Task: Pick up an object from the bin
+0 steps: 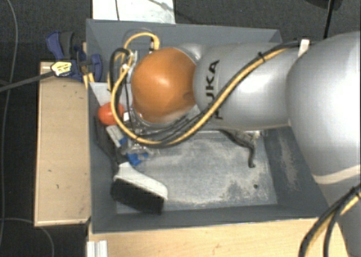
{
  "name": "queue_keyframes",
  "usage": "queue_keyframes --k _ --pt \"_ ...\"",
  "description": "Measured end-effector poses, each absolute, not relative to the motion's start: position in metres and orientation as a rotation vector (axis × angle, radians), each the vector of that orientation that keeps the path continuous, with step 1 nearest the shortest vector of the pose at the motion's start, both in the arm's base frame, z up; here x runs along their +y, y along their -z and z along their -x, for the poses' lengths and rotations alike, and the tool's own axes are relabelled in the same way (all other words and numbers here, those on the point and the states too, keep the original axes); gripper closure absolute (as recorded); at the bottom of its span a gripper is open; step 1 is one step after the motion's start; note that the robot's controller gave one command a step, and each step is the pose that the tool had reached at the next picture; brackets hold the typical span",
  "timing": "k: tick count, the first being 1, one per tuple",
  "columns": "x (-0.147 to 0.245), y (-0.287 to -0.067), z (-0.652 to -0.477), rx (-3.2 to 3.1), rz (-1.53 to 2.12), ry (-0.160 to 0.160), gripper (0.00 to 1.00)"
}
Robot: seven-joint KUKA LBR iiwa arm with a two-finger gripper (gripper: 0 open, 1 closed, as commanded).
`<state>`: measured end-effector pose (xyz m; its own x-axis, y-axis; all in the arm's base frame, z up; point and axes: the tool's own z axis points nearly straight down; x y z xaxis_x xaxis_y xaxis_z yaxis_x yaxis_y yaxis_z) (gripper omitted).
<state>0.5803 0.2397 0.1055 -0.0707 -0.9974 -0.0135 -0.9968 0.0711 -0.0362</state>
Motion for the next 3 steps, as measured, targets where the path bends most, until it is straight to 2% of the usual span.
queue_keyframes --k 1,2,3 --pt "0.248 -0.157 -0.576 2.071 2.313 0.022 1.0" --pt "0.249 -0.172 -0.576 2.079 2.302 0.024 1.0" --pt "0.245 -0.209 -0.564 1.791 2.534 0.03 1.0"
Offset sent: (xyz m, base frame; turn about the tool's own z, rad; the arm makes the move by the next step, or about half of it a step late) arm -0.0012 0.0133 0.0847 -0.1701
